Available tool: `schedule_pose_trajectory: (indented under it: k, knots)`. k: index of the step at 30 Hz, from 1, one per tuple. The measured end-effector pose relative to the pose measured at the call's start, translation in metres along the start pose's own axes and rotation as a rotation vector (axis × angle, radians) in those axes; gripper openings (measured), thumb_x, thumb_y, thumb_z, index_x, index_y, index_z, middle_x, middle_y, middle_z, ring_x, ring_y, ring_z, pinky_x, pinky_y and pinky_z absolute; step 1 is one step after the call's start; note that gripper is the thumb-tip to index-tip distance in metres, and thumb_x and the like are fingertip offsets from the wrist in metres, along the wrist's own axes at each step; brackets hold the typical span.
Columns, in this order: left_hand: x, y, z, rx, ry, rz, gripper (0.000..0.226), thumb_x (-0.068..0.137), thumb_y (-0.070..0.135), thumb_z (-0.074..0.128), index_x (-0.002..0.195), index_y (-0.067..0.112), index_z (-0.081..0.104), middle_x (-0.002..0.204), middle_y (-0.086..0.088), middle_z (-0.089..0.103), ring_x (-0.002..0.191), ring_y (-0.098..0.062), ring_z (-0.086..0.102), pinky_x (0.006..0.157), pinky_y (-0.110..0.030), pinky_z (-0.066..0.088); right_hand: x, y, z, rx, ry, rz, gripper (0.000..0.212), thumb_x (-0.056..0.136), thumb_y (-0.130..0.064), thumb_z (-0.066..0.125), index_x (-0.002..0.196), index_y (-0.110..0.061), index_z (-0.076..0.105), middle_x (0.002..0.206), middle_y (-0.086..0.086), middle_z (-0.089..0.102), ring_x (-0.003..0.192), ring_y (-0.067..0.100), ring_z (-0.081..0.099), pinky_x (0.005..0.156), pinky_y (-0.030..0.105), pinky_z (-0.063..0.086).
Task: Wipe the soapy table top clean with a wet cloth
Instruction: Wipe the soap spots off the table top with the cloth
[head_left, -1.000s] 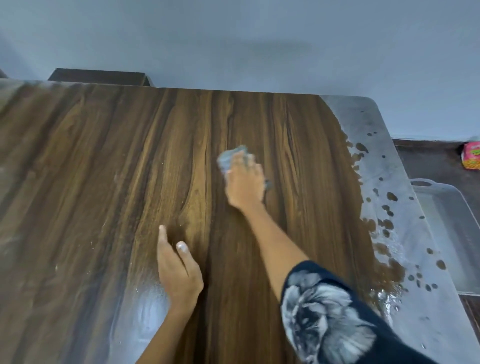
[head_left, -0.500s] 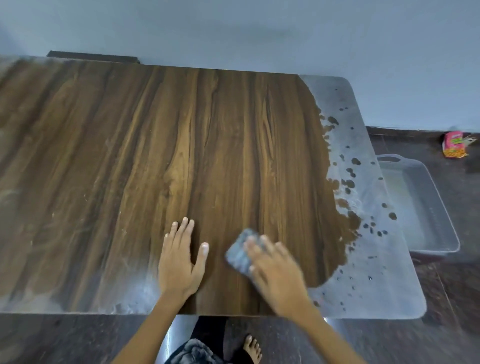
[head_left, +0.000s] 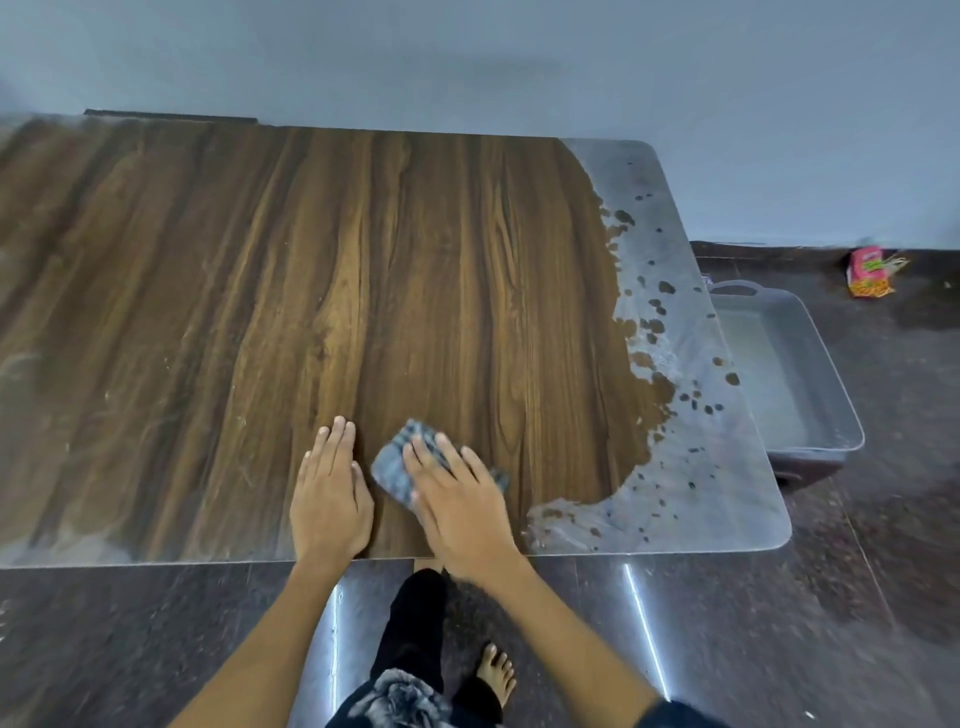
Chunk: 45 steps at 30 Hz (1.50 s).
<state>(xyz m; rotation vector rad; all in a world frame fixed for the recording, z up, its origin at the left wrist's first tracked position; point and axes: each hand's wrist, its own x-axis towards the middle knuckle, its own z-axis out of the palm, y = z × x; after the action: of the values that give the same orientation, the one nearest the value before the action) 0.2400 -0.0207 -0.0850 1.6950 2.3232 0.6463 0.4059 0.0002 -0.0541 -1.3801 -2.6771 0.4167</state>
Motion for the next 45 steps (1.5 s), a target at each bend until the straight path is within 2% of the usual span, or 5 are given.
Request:
schedule_pose_trajectory:
  k: [10, 18, 29, 37, 45]
  knots:
    - [-0.012, 0.004, 0.002, 0.048, -0.039, -0.033, 0.047, 0.096, 0.015, 0.025, 0.141, 0.005, 0.034, 0.150, -0.008, 0.031, 0.140, -0.025, 0.022, 0.113, -0.042, 0.020, 0.014, 0.085, -0.041, -0.001, 0.069, 0.624, 0.054, 0.101, -0.035, 0.015, 0.150, -0.013, 0.010, 0.157, 0.004, 0.009, 0.144, 0.024, 0.007, 0.116, 0.042, 0.011]
    - [-0.032, 0.007, -0.003, 0.046, -0.091, -0.041, 0.047, 0.098, 0.011, 0.034, 0.144, 0.004, 0.027, 0.152, -0.010, 0.023, 0.142, -0.028, 0.016, 0.114, -0.043, 0.016, -0.032, -0.002, -0.004, 0.001, -0.068, 0.037, 0.049, 0.099, -0.031, 0.021, 0.142, -0.015, 0.040, 0.145, -0.002, 0.042, 0.137, 0.020, 0.033, 0.111, 0.036, 0.026]
    - [-0.053, 0.052, 0.000, -0.041, -0.222, -0.071, 0.050, 0.099, 0.012, 0.026, 0.147, 0.005, 0.012, 0.156, -0.010, 0.003, 0.144, -0.027, -0.004, 0.116, -0.039, 0.004, -0.094, 0.106, -0.035, -0.052, -0.026, 0.455, 0.061, 0.095, -0.043, -0.003, 0.151, -0.018, 0.001, 0.158, -0.002, 0.002, 0.145, 0.019, -0.001, 0.116, 0.035, 0.001]
    - [-0.079, 0.090, 0.012, -0.164, -0.279, 0.182, 0.047, 0.100, 0.013, 0.027, 0.146, 0.007, 0.018, 0.156, -0.004, 0.008, 0.143, -0.016, 0.001, 0.112, -0.023, -0.001, -0.138, 0.071, -0.020, -0.056, -0.011, 0.109, 0.048, 0.093, -0.034, 0.033, 0.137, -0.021, 0.047, 0.139, -0.009, 0.049, 0.130, 0.013, 0.043, 0.103, 0.034, 0.041]
    - [-0.099, 0.126, 0.028, -0.199, -0.302, 0.388, 0.045, 0.100, 0.018, 0.027, 0.145, 0.018, 0.026, 0.151, 0.013, 0.011, 0.136, 0.004, -0.002, 0.110, -0.012, -0.005, -0.162, 0.097, -0.033, -0.089, 0.082, 0.499, 0.056, 0.099, -0.043, 0.016, 0.134, -0.015, 0.050, 0.137, -0.005, 0.051, 0.129, 0.016, 0.045, 0.109, 0.033, 0.015]
